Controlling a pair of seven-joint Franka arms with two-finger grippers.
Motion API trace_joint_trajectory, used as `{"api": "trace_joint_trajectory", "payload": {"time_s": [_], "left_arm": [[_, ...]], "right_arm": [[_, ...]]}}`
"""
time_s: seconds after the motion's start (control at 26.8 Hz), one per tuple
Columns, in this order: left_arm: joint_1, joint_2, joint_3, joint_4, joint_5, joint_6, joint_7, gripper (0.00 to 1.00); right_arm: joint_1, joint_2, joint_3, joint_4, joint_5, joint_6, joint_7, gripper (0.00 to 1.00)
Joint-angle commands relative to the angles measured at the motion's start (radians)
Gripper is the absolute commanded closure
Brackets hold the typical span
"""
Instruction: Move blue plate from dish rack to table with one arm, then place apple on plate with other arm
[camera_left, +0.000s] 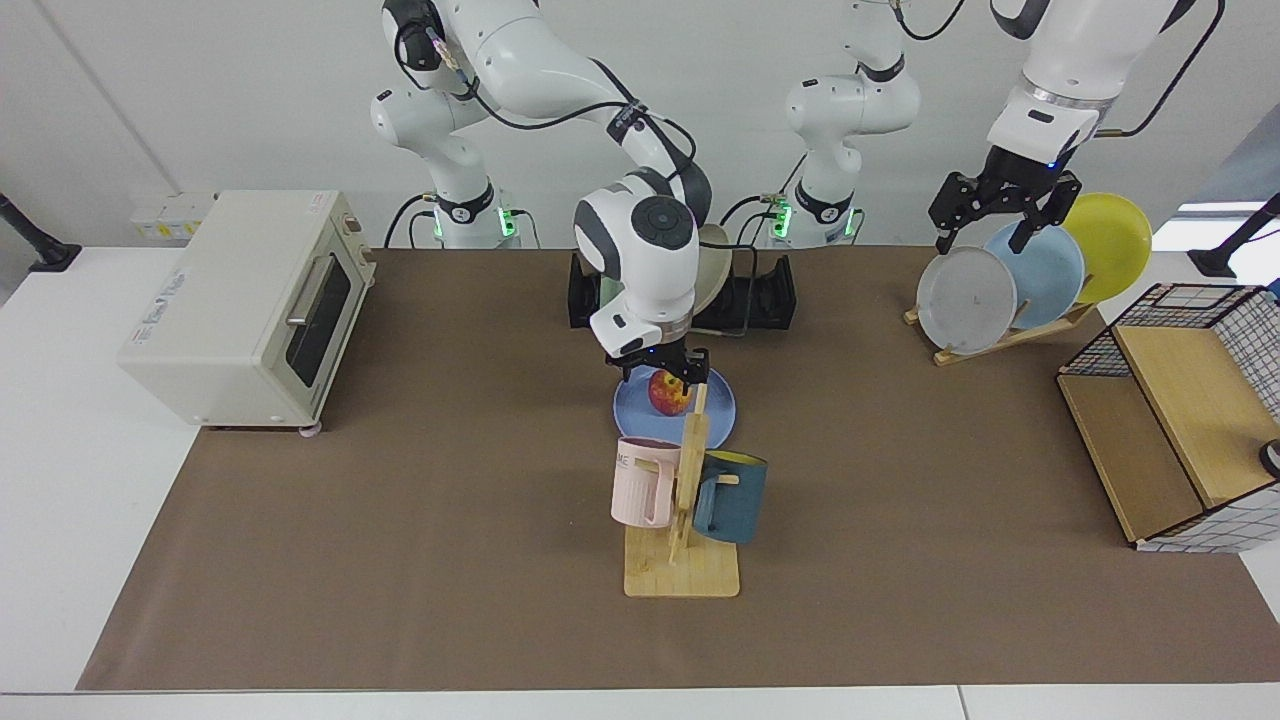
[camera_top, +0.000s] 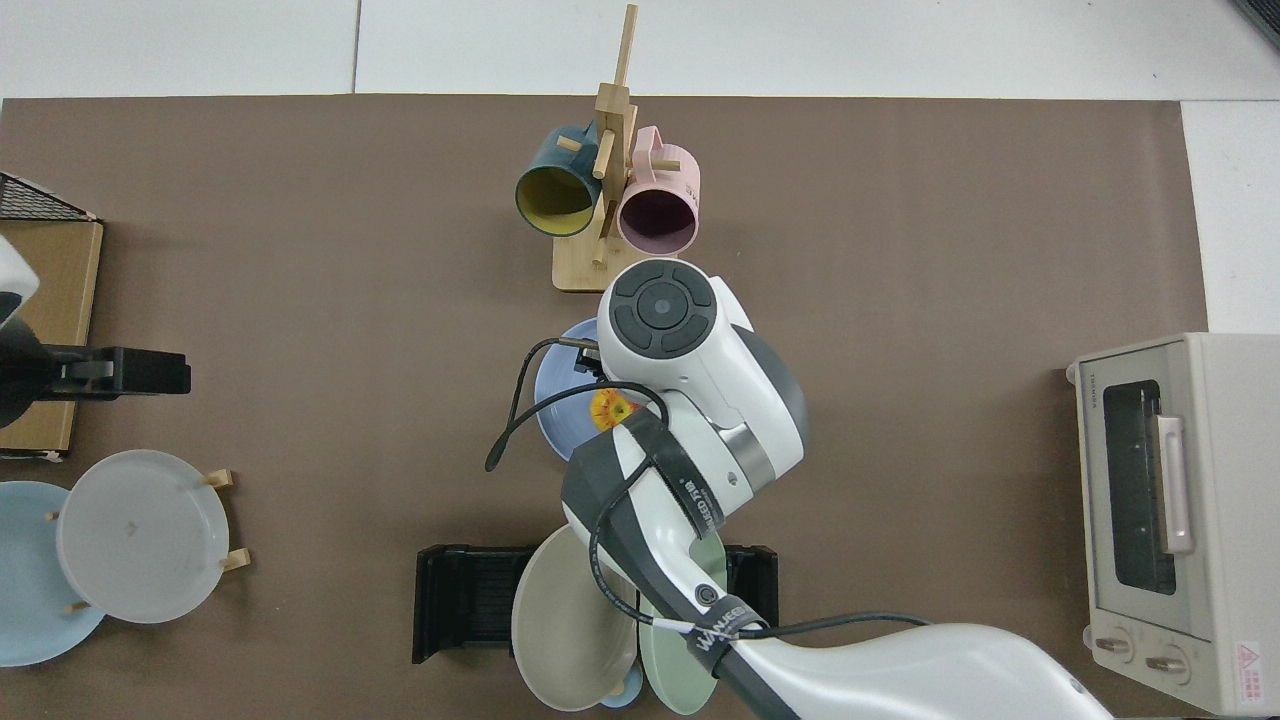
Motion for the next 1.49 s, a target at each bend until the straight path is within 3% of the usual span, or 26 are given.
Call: {"api": "trace_joint_trajectory", "payload": {"time_s": [0.0,0.48,0.86,1.01,1.34,1.45], "left_arm": [[0.001,-0.02,0.004,-0.018,-0.009,-0.004,0.016,0.0],[0.001,-0.02,0.006,-0.017,-0.028,-0.017,0.011,0.0],[0.0,-0.02,0.001,-0.012,-0.02,-0.102,0.003,0.0],[0.0,-0.02,0.001,-0.014,-0.024,-0.092,0.014,0.0],[-0.002,-0.021,0.002,-0.018,-0.023,-0.092,0.022,0.0],[-0.002,-0.021,0.002,-0.018,-0.023,-0.092,0.026,0.0]], "right_arm": [[-0.041,-0.039,0.003,0.055,-0.003,-0.068,-0.094,0.0],[-0.305,-0.197,0.005,0.0,0.002,-0.072,-0.514,0.0],[-0.491,-0.28,0.006,-0.048,-0.006,-0.094,-0.829,0.0],[-0.508,-0.308,0.005,-0.042,-0.006,-0.115,-0.832,0.0],[-0.522,-0.328,-0.011,0.055,-0.009,-0.337,-0.848,0.0],[-0.537,-0.383,-0.008,0.02,-0.007,-0.338,-0.907,0.0]]}}
